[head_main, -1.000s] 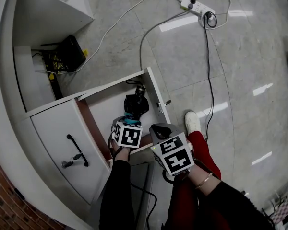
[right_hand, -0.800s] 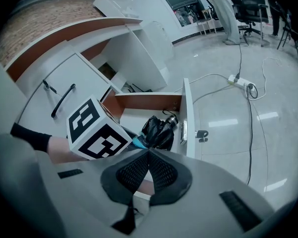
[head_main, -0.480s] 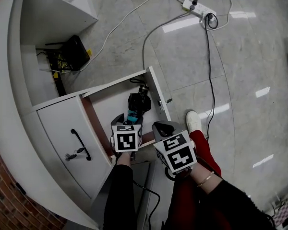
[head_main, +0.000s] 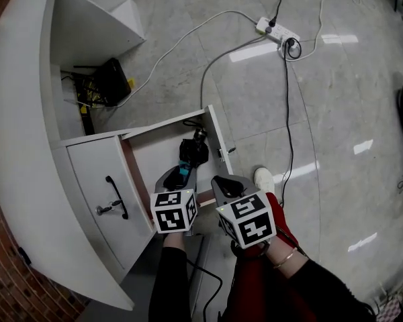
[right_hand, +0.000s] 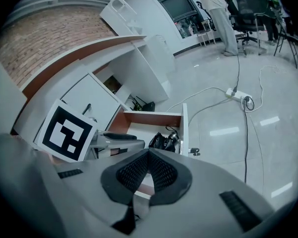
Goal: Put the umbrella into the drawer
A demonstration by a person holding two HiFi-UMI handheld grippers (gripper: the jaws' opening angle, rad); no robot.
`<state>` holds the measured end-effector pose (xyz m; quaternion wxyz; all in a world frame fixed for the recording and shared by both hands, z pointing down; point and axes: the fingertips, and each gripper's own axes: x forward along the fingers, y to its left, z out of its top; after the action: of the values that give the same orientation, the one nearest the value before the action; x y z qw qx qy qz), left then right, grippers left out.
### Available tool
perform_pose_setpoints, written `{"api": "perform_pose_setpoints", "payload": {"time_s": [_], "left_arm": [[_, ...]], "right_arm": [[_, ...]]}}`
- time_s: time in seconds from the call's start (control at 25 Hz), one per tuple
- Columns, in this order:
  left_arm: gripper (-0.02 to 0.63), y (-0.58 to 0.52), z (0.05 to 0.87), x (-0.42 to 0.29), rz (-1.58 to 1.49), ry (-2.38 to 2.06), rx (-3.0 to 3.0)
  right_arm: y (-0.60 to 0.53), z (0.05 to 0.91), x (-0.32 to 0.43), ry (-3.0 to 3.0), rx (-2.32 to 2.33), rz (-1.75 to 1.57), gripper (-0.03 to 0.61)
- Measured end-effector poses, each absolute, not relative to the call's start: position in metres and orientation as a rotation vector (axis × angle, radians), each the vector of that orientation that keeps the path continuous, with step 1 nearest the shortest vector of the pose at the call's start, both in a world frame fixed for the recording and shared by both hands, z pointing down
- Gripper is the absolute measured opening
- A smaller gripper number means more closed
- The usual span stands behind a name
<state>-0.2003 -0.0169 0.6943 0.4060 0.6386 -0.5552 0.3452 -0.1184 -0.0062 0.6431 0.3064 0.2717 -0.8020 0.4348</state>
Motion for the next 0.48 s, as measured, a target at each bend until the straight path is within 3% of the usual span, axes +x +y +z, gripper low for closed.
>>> {"api": "perform_pose_setpoints", "payload": {"time_s": [0.32,0.48], "left_arm": [[0.105,-0.011,0.64,-0.194,0.737,-1.475,1.641],[0.016,-0.008,0.609,-0.193,0.707,-1.547,1.67]], "right_arm": [[-0.006,0.609,-0.11,-2.167,0.738,1.108,0.002],[-0.005,0.594,-0.106,-2.193,0.755,1.093,0.002]]}}
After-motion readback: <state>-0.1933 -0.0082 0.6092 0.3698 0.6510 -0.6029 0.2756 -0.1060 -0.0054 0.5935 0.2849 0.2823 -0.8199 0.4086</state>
